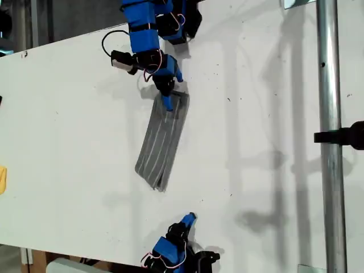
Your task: Grasp corners of a towel and fold twice.
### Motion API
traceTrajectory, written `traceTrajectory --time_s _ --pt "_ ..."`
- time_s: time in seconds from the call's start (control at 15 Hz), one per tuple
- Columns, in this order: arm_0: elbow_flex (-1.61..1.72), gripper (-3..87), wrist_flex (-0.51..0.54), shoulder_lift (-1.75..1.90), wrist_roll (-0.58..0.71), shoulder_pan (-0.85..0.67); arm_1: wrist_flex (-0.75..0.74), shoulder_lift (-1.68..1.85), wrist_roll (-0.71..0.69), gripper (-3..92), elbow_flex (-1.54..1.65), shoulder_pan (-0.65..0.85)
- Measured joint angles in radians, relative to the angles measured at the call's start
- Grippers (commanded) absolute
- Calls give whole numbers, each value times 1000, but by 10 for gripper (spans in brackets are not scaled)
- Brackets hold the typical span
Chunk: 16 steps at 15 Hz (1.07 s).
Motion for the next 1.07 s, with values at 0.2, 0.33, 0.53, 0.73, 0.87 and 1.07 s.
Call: traceTrajectory --time_s 0.2,0.33,0.53,0.73,0.87,1.07 --pt "0 -26 0 0 0 0 6 86 81 498 78 -8" --pt "2 -26 0 0 -6 3 2 69 83 494 81 23" --pt "2 -26 0 0 -6 9 -130 -57 34 485 81 89" --pt "2 -26 0 0 -11 11 -258 -328 -28 470 -18 115" --pt "2 -26 0 0 -18 29 -264 -472 -78 441 -138 117" --pt "2 -26 0 0 -20 31 -284 -525 -150 341 -187 149"
